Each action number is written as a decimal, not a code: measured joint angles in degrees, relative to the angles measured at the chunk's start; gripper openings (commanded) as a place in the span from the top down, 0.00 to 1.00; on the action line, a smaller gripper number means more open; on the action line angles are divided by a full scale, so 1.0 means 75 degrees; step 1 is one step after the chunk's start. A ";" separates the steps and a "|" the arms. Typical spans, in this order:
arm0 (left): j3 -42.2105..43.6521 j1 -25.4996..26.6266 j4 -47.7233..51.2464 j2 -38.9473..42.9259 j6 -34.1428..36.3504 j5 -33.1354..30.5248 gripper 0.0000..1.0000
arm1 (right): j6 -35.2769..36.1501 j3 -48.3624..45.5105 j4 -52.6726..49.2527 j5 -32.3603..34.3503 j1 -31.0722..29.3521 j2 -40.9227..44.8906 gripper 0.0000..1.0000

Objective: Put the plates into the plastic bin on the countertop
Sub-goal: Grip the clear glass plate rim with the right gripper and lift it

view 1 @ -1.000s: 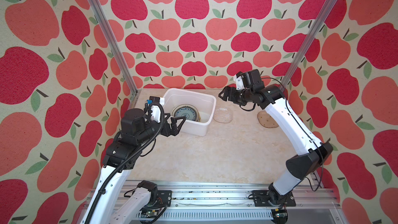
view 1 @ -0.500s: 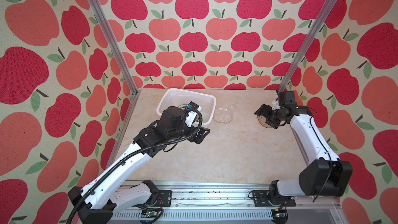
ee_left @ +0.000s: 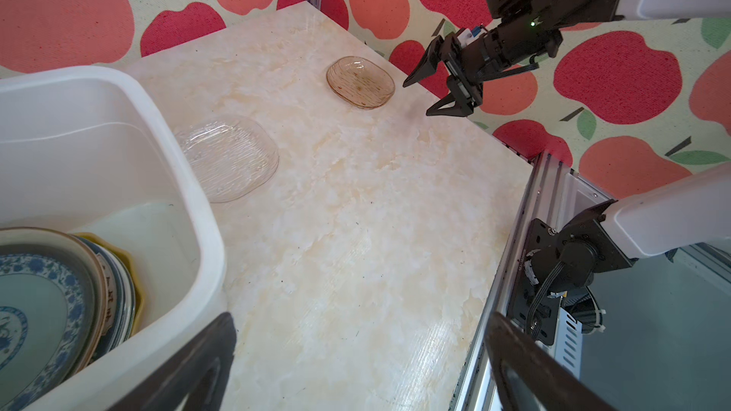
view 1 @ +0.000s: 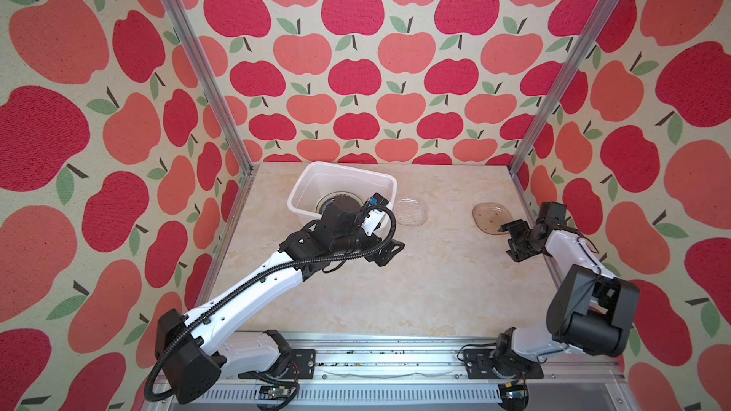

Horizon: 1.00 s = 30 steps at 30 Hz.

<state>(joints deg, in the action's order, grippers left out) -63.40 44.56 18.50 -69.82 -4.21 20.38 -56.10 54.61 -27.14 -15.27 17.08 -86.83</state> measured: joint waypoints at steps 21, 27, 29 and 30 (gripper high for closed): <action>0.0210 0.0807 -0.1489 -0.1000 0.1740 0.1606 0.01 | -0.1148 0.0434 0.1810 -0.0326 -0.0009 -0.2087 0.49; 0.0055 0.1116 -0.1524 -0.1533 0.1926 0.1574 0.01 | -0.1241 0.0577 0.2133 -0.0382 -0.0009 -0.2343 0.60; -0.0003 0.1174 -0.1518 -0.1647 0.1926 0.1518 0.01 | -0.1288 0.0592 0.2241 -0.0408 -0.0009 -0.2419 0.67; -0.0015 0.1195 -0.1513 -0.1658 0.1929 0.1489 0.01 | -0.1300 0.0592 0.2276 -0.0420 -0.0009 -0.2445 0.70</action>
<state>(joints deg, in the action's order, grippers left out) -63.51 53.52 7.16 -82.26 10.26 31.55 -65.84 59.05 -10.07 -18.41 17.02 -105.16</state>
